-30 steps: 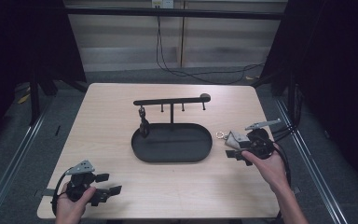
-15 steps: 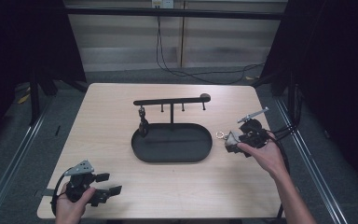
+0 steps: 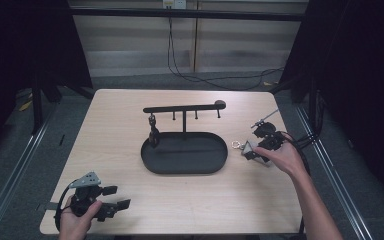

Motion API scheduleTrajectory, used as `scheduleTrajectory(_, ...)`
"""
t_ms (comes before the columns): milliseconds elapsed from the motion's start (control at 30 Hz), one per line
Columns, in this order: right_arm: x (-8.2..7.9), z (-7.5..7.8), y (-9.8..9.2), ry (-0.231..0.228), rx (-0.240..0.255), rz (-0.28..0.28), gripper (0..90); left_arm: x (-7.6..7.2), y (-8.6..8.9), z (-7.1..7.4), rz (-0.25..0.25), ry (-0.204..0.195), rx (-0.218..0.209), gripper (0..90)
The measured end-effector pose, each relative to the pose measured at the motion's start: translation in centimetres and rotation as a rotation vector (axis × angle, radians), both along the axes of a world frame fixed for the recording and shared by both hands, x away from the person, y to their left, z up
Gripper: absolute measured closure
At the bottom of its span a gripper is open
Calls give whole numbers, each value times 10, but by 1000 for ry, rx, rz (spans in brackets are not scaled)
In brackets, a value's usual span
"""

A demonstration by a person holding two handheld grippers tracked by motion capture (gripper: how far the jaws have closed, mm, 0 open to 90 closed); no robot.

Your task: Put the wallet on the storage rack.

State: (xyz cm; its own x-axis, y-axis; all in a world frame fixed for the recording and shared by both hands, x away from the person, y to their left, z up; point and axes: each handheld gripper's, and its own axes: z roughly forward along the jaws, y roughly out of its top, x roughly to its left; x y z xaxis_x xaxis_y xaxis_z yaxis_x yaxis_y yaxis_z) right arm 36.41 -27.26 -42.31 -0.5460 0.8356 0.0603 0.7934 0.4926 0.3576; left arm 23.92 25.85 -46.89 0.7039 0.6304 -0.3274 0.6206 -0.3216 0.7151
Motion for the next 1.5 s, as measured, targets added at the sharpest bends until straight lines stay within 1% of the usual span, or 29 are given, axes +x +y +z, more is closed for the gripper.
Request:
scheduleTrajectory(33, 2, -1, 0, 10, -16, 3, 214, 0, 0, 0, -2, 2, 1, 211)
scheduleTrajectory(100, 5, -3, 0, 13, -50, 15, 205, 0, -1, 0, 1, 5, -1, 211)
scheduleTrajectory(200, 11, -3, 0, 25, -59, 25, 197, 0, -1, 0, -4, 1, 3, 211)
scheduleTrajectory(267, 14, -3, -1, 38, -44, 19, 198, 0, 0, -1, -8, 0, 8, 211)
scheduleTrajectory(300, 16, -5, -2, 43, -51, 24, 198, 0, 0, -1, -8, 0, 7, 211)
scheduleTrajectory(333, 18, -6, -2, 55, -80, 28, 200, 0, 0, -1, -8, 2, 6, 211)
scheduleTrajectory(367, 19, -8, -1, 57, -112, 33, 198, 0, -1, -1, -8, 4, 6, 211)
scheduleTrajectory(400, 21, -9, -2, 63, -131, 44, 195, 0, 0, -1, -9, 3, 8, 212)
scheduleTrajectory(433, 24, -10, -2, 71, -138, 55, 190, 0, 0, -1, -11, 3, 7, 212)
scheduleTrajectory(467, 25, -10, -2, 74, -148, 54, 190, 0, 0, -1, -12, 3, 7, 212)
scheduleTrajectory(533, 29, -11, -3, 69, -137, 53, 190, 0, -1, -1, -10, 11, 1, 212)
scheduleTrajectory(567, 31, -14, -3, 82, -139, 53, 186, 0, -1, -1, -13, 12, 3, 213)
scheduleTrajectory(600, 32, -16, -3, 86, -153, 57, 178, 0, -1, -1, -17, 13, 9, 214)
scheduleTrajectory(633, 33, -19, -3, 104, -189, 66, 175, 0, -2, -1, -21, 13, 11, 215)
scheduleTrajectory(667, 35, -21, -2, 116, -213, 70, 179, 0, -2, -1, -25, 16, 9, 215)
scheduleTrajectory(700, 37, -22, -3, 133, -215, 57, 179, 0, -3, -1, -25, 15, 11, 215)
scheduleTrajectory(767, 42, -22, -5, 139, -208, 48, 173, 0, -3, -1, -26, 16, 12, 215)
scheduleTrajectory(833, 45, -24, -5, 131, -222, 45, 168, 0, -3, -1, -27, 18, 10, 216)
scheduleTrajectory(867, 47, -26, -6, 144, -219, 41, 170, 0, -2, -1, -28, 17, 10, 216)
scheduleTrajectory(900, 47, -28, -6, 146, -219, 40, 170, 0, -2, -1, -28, 18, 7, 216)
scheduleTrajectory(933, 48, -30, -7, 159, -232, 42, 170, 0, -2, -1, -28, 18, 8, 217)
scheduleTrajectory(1000, 48, -36, -8, 181, -242, 59, 165, 0, -2, -2, -27, 19, 9, 217)
scheduleTrajectory(1100, 49, -43, -8, 185, -269, 78, 155, 0, -2, -2, -29, 22, 7, 216)
scheduleTrajectory(1167, 51, -46, -8, 187, -272, 88, 166, 0, -3, -2, -31, 23, 6, 216)
scheduleTrajectory(1200, 51, -47, -8, 200, -273, 88, 169, 0, -3, -2, -34, 23, 7, 216)
scheduleTrajectory(1300, 53, -51, -7, 210, -281, 98, 188, 0, -2, -2, -34, 23, 9, 216)
scheduleTrajectory(1400, 54, -53, -6, 221, -278, 91, 196, 0, -2, -2, -35, 24, 10, 216)
scheduleTrajectory(1500, 54, -53, -6, 222, -279, 97, 210, 1, -2, -2, -37, 23, 12, 216)
